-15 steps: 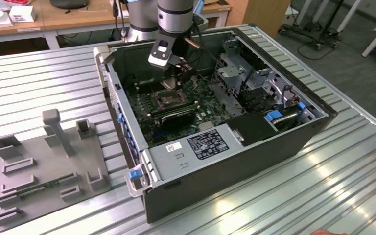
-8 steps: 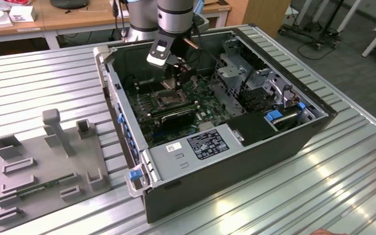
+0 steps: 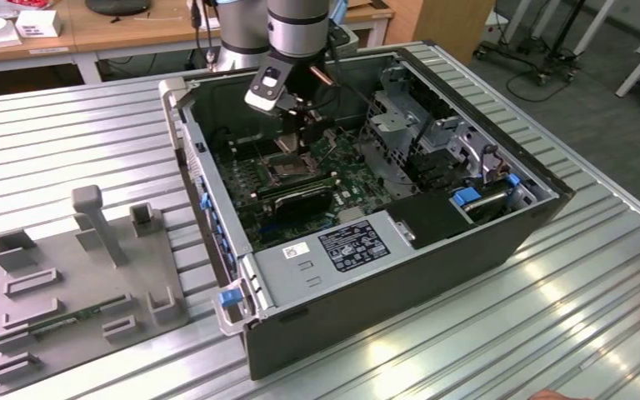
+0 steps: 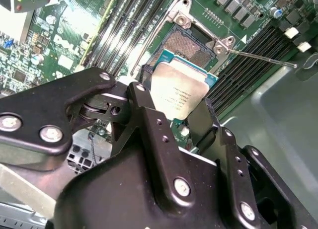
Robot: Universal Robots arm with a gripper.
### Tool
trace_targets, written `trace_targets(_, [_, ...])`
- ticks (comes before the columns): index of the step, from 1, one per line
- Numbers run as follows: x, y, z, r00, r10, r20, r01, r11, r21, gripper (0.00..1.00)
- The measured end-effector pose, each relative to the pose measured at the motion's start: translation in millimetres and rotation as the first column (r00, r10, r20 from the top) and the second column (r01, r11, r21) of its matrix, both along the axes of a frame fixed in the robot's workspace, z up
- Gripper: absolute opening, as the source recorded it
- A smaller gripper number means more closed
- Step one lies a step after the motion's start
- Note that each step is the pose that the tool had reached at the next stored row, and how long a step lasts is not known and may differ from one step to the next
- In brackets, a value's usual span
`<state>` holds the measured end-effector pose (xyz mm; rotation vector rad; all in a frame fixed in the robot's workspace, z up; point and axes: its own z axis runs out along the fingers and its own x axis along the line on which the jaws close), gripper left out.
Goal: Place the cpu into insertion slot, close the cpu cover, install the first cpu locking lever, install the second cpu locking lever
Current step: 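Place the cpu into insertion slot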
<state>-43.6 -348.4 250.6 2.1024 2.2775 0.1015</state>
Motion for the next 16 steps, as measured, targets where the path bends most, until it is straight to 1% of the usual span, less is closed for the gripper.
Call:
trace_targets(3, [-0.1,0.4,-0.1,1.0,-0.001,0.0002,0.001,1.0,0.0001,0.54])
trace_targets(8, [-0.4,3.6,-1.1,0.9999,-0.012,0.0003,0.012,0.9999,0.0003,0.54])
trace_targets(11, [-0.8,3.9,-3.8,0.9994,-0.033,0.0023,0.033,0.9994,0.0002,0.54])
trace_targets(14, [-0.9,3.9,-7.0,0.9981,-0.061,0.0047,0.061,0.9982,0.0003,0.54])
trace_targets(16, [-0.9,3.9,-9.4,0.9974,-0.072,0.0065,0.072,0.9974,0.0004,0.54])
